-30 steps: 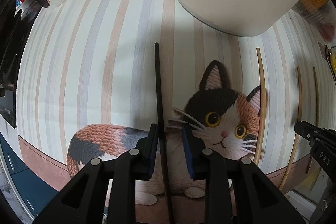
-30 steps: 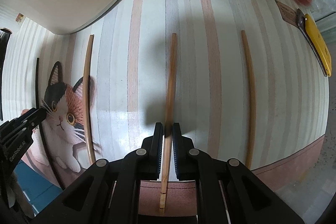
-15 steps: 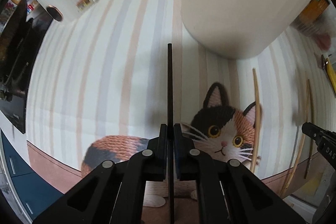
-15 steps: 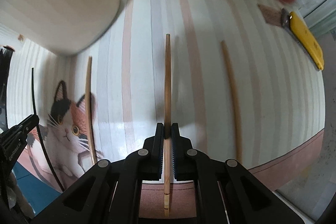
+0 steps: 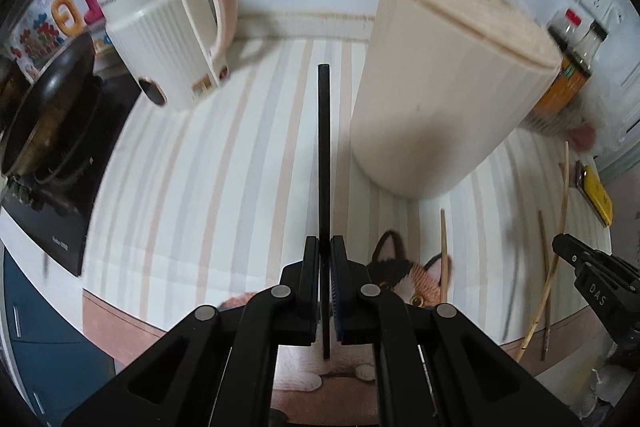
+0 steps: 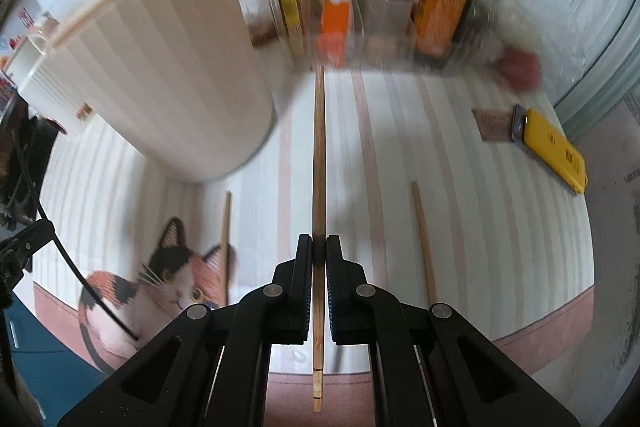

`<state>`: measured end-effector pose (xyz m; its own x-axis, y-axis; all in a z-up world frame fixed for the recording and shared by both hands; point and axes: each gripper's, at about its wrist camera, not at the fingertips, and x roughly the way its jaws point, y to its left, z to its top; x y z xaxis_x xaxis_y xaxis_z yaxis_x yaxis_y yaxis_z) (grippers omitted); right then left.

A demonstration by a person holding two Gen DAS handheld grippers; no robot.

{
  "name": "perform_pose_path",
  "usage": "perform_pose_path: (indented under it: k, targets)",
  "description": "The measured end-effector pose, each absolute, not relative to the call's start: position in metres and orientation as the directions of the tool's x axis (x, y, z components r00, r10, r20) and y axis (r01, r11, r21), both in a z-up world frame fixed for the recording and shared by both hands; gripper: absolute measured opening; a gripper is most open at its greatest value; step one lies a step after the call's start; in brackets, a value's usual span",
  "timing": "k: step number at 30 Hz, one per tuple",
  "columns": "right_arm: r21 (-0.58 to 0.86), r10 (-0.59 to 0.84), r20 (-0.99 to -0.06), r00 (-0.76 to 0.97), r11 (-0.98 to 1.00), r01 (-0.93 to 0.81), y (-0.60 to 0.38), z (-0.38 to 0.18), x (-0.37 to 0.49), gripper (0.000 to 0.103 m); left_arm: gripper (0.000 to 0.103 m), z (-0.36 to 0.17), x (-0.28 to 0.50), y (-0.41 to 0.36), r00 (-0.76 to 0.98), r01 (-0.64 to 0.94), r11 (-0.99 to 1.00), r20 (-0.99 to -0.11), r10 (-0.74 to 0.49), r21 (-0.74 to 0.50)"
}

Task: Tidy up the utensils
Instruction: 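Lift both held chopsticks upright toward the beige holder, then carry both chopsticks over the beige holder and lower them into it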

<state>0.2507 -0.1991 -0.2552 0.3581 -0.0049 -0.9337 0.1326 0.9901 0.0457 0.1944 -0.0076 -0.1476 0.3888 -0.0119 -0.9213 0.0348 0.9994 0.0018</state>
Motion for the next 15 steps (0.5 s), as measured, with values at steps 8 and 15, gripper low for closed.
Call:
perform_pose_path:
  k: [8, 15]
  targets:
    - [0.078, -0.002, -0.874, 0.486, 0.986, 0.145, -0.198, -0.217, 0.255, 0.007, 0.003, -0.119, 0.202, -0.002, 0.451, 0.024, 0.999, -0.892, -0.038, -0.031]
    - [0.124, 0.019, -0.814, 0.581, 0.982, 0.142, -0.198, -0.17, 0.262, 0.007, 0.003, -0.08, 0.209, 0.007, 0.53, 0.008, 0.998, -0.846, -0.057, -0.062]
